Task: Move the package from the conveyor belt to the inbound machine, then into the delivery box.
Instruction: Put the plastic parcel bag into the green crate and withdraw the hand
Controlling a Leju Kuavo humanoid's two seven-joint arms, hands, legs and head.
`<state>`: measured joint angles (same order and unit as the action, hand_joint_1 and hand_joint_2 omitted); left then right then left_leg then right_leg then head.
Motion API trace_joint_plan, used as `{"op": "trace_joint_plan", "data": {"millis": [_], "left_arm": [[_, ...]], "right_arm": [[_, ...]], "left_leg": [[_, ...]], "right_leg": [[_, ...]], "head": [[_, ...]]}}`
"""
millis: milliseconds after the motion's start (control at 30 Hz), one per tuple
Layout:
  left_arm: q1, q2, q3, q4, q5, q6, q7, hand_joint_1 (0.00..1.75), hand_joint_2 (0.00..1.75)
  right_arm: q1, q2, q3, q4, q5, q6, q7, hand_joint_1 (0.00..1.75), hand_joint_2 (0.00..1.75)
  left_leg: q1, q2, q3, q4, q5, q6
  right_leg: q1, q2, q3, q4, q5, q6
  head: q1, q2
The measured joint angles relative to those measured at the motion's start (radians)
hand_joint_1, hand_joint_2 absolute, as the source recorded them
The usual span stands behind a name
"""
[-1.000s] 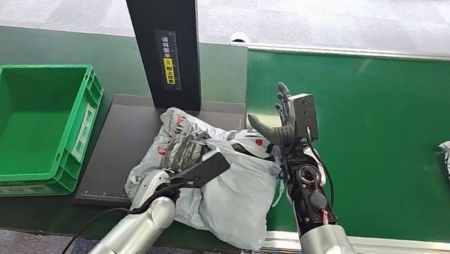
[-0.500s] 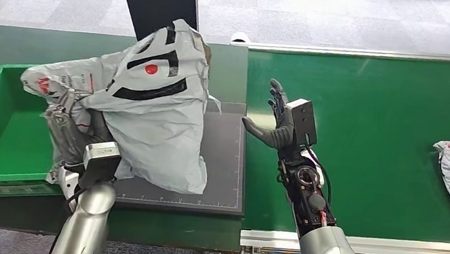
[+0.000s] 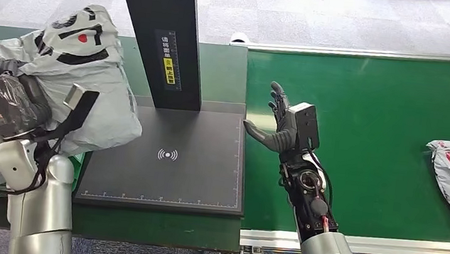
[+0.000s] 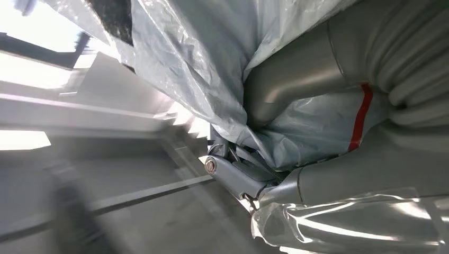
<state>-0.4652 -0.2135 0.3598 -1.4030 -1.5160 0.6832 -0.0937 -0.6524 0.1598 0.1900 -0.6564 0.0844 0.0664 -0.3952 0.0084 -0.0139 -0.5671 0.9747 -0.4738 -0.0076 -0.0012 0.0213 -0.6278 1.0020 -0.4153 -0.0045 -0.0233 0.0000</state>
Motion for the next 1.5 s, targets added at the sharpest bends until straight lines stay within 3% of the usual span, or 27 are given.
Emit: {"op": "trace_joint_plan", "data": {"millis": [100,167,333,533,833,1033,1200,1233,1267,1333,1367,1400,1500], "left_arm": [[-0.065,0.115,-0.059,0.142,-0.003,0.0,0.289,1.75,1.75],[-0.112,0.199,-0.132,0.254,-0.003,-0.003,0.433,1.75,1.75],[-0.236,0.356,-0.304,0.525,-0.003,-0.082,0.628,1.75,1.75],[-0.333,0.453,-0.391,0.768,-0.003,-0.229,0.681,1.75,1.75],[-0.37,0.494,-0.416,0.898,-0.003,-0.267,0.682,1.75,1.75],[-0.372,0.517,-0.385,0.963,-0.001,-0.297,0.691,1.75,1.75],[-0.369,0.547,-0.302,1.014,0.034,-0.324,0.674,1.74,1.75],[-0.37,0.551,-0.28,1.023,0.05,-0.345,0.667,1.64,1.75],[-0.37,0.554,-0.26,1.03,0.063,-0.366,0.663,1.32,1.75],[-0.372,0.557,-0.224,1.044,0.084,-0.413,0.659,0.47,1.75],[-0.374,0.558,-0.209,1.049,0.095,-0.448,0.658,0.13,1.75],[-0.376,0.558,-0.193,1.054,0.107,-0.495,0.656,0.01,1.75],[-0.377,0.557,-0.145,1.066,0.129,-0.607,0.652,0.0,1.75]], "right_arm": [[0.01,-0.006,0.0,-0.014,0.0,0.004,0.009,0.0,1.75],[0.011,-0.008,0.0,-0.019,0.0,0.008,0.013,0.0,1.75],[0.011,-0.009,0.002,-0.021,0.0,0.016,0.017,0.0,1.75],[0.001,-0.008,0.01,-0.02,0.0,0.024,0.018,0.0,1.75],[-0.006,-0.002,0.014,-0.017,-0.001,0.027,0.018,0.0,1.75],[-0.015,0.007,0.028,-0.008,-0.001,0.035,0.018,0.0,1.75],[-0.025,0.014,0.039,0.002,-0.001,0.037,0.019,0.0,1.75],[-0.026,0.015,0.042,0.004,-0.001,0.038,0.019,0.0,1.75],[-0.027,0.016,0.045,0.006,-0.001,0.04,0.019,0.0,1.75],[-0.03,0.017,0.051,0.01,-0.001,0.044,0.019,0.0,1.75],[-0.031,0.018,0.052,0.011,-0.001,0.046,0.02,0.0,1.75],[-0.033,0.019,0.054,0.014,-0.001,0.047,0.021,0.0,1.75],[-0.036,0.022,0.056,0.02,0.0,0.048,0.025,0.0,1.75]], "left_leg": [[0.001,0.001,0.001,0.0,0.0,0.0],[0.001,0.001,0.0,0.0,0.0,0.0],[0.001,0.003,0.0,0.0,0.0,-0.001],[0.001,0.003,0.0,0.0,0.0,-0.001],[0.001,0.002,0.0,0.0,0.0,-0.001],[0.001,0.003,0.0,0.0,0.0,-0.001],[0.002,0.003,0.0,0.0,0.0,-0.001],[0.002,0.003,0.0,0.0,0.0,-0.001],[0.002,0.003,0.0,0.0,0.0,-0.001],[0.001,0.003,0.0,0.0,0.0,-0.001],[0.001,0.002,0.0,0.0,0.0,-0.001],[0.001,0.002,0.0,0.0,0.0,-0.001],[0.001,0.003,0.0,0.0,0.0,-0.001]], "right_leg": [[0.001,0.0,0.0,0.0,0.0,0.0],[0.002,0.0,0.0,0.0,0.0,0.0],[0.002,0.003,0.0,0.001,0.0,0.0],[0.001,0.003,0.0,0.001,0.0,0.0],[0.001,0.003,0.0,0.001,0.0,0.0],[0.002,0.004,0.0,0.001,0.0,0.0],[0.002,0.003,-0.001,0.001,0.0,0.0],[0.002,0.003,-0.001,0.001,0.0,0.0],[0.002,0.003,-0.001,0.001,0.0,0.0],[0.002,0.003,-0.001,0.001,0.0,0.0],[0.002,0.003,0.0,0.001,0.0,0.0],[0.001,0.003,0.0,0.001,0.0,0.0],[0.001,0.003,0.0,0.001,0.0,0.0]], "head": [[0.0,0.0],[0.0,0.0],[0.0,0.0],[0.0,0.0],[0.001,0.0],[0.0,0.0],[0.0,0.0],[0.0,0.0],[0.0,0.0],[0.001,0.0],[0.001,0.0],[0.001,0.0],[0.001,0.0]]}}
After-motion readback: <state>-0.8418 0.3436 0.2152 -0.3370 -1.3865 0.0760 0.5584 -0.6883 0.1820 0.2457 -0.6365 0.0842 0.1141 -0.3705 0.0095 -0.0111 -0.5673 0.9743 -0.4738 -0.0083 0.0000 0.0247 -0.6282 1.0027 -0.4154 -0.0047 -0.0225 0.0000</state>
